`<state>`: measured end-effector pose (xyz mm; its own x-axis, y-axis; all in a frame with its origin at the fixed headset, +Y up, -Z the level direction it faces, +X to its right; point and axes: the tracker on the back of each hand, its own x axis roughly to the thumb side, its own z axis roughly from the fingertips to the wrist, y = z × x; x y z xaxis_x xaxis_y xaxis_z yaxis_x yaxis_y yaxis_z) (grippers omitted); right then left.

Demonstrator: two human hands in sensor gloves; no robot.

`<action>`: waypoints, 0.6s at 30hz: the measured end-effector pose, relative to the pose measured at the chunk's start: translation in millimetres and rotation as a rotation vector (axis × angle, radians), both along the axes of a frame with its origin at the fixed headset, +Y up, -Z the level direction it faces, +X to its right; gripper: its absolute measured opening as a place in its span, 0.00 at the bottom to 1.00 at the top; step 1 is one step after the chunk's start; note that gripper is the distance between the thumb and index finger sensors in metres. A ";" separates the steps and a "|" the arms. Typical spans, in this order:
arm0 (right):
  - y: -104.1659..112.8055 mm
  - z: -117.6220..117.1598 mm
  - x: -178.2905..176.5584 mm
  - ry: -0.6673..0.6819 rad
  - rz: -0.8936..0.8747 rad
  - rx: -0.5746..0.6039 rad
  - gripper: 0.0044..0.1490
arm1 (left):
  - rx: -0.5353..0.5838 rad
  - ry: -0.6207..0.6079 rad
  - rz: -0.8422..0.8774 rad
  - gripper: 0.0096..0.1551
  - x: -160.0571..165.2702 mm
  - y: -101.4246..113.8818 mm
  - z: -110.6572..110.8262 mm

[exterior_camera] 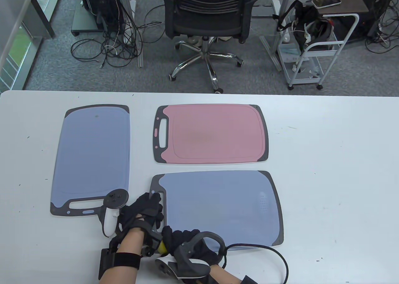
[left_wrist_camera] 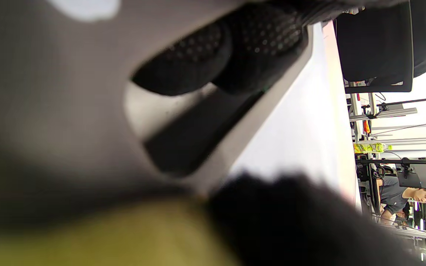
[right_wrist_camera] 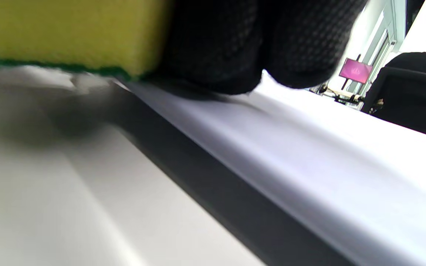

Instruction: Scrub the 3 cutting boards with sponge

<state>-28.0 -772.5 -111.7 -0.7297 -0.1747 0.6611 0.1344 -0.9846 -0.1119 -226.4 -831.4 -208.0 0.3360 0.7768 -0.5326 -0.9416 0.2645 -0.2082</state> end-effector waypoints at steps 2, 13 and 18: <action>-2.8 -3.7 29.9 -0.044 0.001 -0.028 0.52 | 0.002 0.001 -0.009 0.32 0.1 -0.2 -0.2; -11.3 -14.0 221.3 -0.347 -0.015 -0.076 0.51 | 0.003 0.002 -0.004 0.32 1.1 -0.1 0.4; -12.1 -20.8 280.4 -0.523 -0.154 -0.181 0.49 | -0.003 0.013 0.009 0.32 0.6 -0.6 1.2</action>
<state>252.4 -784.7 -132.5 -0.9757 0.0415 0.2149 -0.0196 -0.9945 0.1029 -225.8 -832.0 -206.9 0.3224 0.7784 -0.5387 -0.9465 0.2557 -0.1970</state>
